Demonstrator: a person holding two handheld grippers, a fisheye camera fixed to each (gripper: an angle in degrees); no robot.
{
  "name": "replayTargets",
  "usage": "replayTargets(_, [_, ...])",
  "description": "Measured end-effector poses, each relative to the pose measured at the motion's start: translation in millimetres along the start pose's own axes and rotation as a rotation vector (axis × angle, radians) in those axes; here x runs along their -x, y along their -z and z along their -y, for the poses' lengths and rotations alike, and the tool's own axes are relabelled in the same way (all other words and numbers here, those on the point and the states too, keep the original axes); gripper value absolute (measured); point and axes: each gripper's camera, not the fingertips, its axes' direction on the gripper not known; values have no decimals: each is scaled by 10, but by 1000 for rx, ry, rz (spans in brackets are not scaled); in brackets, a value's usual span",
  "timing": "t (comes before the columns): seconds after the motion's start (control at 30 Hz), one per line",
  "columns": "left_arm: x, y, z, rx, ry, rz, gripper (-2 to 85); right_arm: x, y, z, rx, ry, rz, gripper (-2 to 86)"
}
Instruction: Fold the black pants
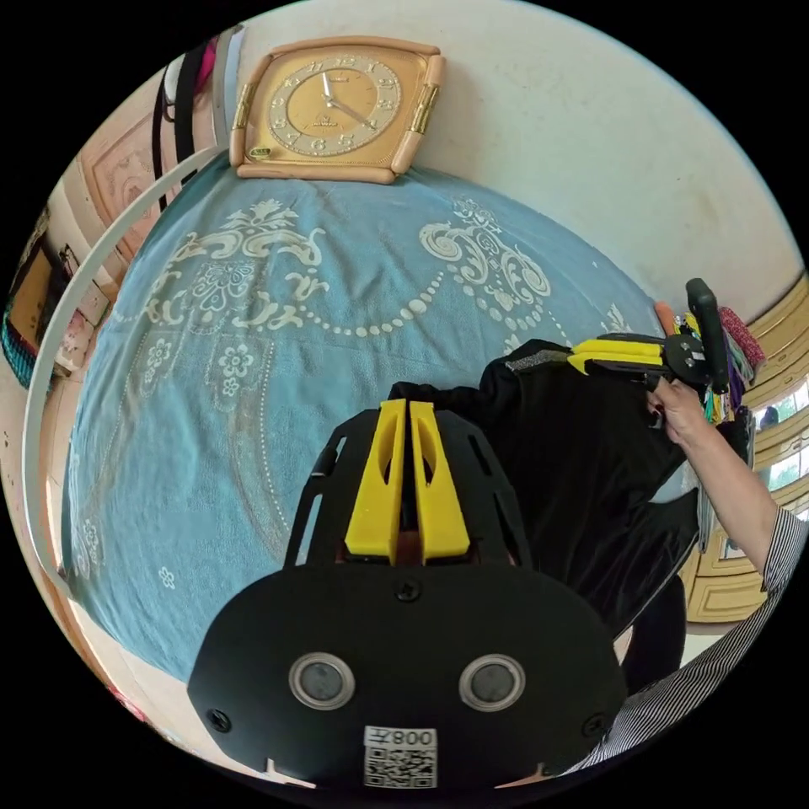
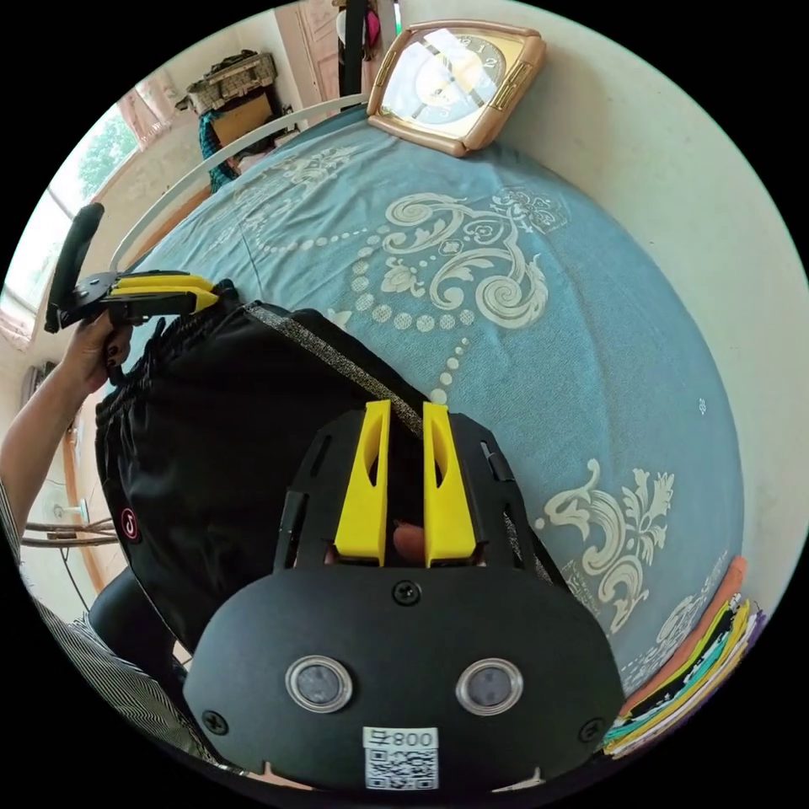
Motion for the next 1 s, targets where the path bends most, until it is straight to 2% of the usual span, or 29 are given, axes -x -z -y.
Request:
replayTargets(0.07, [29, 258, -32, -65, -26, 24, 22, -7, -23, -48, -12, 21, 4, 21])
replayTargets(0.23, [178, 640, -42, -157, -36, 48, 17, -65, 146, -99, -135, -10, -32, 11])
replayTargets(0.3, [308, 506, -31, -88, -7, 87, 22, -94, 18, -32, -107, -16, -32, 12])
replayTargets(0.4, [546, 334, -90, 47, 86, 117, 38, -110, -437, 84, 46, -16, -61, 21])
replayTargets(0.5, [726, 669, -293, -62, 124, -15, 64, -149, -420, 58, 2, -37, -66, 38])
replayTargets(0.63, [866, 1156, -777, -102, 121, -111, 100, -166, -196, -219, -112, -50, -22, 62])
replayTargets(0.73, [976, 1441, -1376, -30, 168, -85, 117, 245, -94, -608, -167, 35, 134, 66])
replayTargets(0.83, [1104, 1579, -1965, 48, 299, -75, 123, 1055, -174, -1070, -119, 200, 239, 72])
replayTargets(0.9, [1206, 1569, -2303, 57, 418, -182, 124, 1498, -296, -1307, -51, 266, 301, 79])
replayTargets(1.0, [1287, 1417, -2444, 78, 482, -278, 109, 2000, -551, -1556, 50, 320, 343, 84])
